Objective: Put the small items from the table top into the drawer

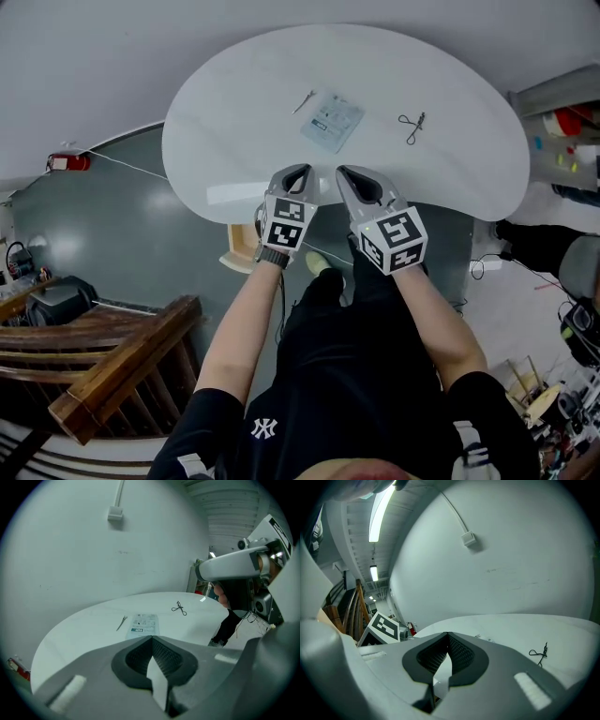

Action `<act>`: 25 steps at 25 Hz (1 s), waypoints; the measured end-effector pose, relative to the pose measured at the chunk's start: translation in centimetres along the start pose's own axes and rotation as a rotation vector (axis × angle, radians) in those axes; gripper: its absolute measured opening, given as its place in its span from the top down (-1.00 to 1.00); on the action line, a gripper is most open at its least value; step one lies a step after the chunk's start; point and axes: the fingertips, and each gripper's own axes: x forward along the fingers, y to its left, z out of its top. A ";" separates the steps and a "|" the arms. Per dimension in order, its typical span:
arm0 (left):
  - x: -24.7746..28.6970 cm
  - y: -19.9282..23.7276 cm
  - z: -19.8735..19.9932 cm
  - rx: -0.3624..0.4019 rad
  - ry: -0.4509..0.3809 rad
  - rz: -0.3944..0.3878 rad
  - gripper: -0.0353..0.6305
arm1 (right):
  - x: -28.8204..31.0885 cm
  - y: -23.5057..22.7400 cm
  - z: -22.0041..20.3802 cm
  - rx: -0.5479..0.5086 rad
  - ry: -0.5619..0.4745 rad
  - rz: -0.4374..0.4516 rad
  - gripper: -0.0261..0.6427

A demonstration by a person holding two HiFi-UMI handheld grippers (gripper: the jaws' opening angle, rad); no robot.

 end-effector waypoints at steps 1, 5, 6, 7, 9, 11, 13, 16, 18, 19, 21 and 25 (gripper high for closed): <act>0.5 0.4 0.5 0.001 0.000 0.007 0.89 | 0.4 -0.5 0.2 -0.002 0.001 0.005 0.86; 2.4 1.2 2.3 -0.001 0.001 0.036 0.89 | 1.0 -2.4 0.8 -0.010 0.006 0.024 0.86; 3.0 1.3 2.7 0.000 0.001 0.039 0.89 | 1.0 -3.0 0.9 -0.010 0.006 0.026 0.86; 3.7 1.3 3.0 0.001 0.002 0.042 0.89 | 1.1 -3.6 0.9 -0.010 0.006 0.029 0.86; 5.0 1.4 3.5 0.001 0.007 0.050 0.89 | 1.5 -4.8 0.8 -0.010 0.010 0.035 0.86; 6.2 1.6 4.0 -0.004 0.009 0.056 0.89 | 2.0 -5.8 0.7 -0.011 0.018 0.040 0.86; 7.3 2.0 4.4 -0.010 0.011 0.058 0.89 | 2.8 -6.7 0.6 -0.006 0.027 0.045 0.86; 8.6 3.0 4.8 -0.017 0.018 0.069 0.89 | 4.0 -7.7 0.5 0.005 0.041 0.058 0.86; 9.5 3.7 5.0 -0.019 0.021 0.083 0.89 | 4.7 -8.3 0.4 0.009 0.051 0.068 0.86; 9.9 4.1 5.1 -0.017 0.018 0.090 0.88 | 5.0 -8.6 0.4 0.009 0.056 0.073 0.86; 10.7 5.1 5.3 -0.016 0.016 0.105 0.85 | 5.7 -9.1 0.4 0.010 0.064 0.082 0.86; 12.1 7.2 5.1 -0.030 0.046 0.136 0.82 | 7.1 -10.1 0.0 0.022 0.081 0.098 0.86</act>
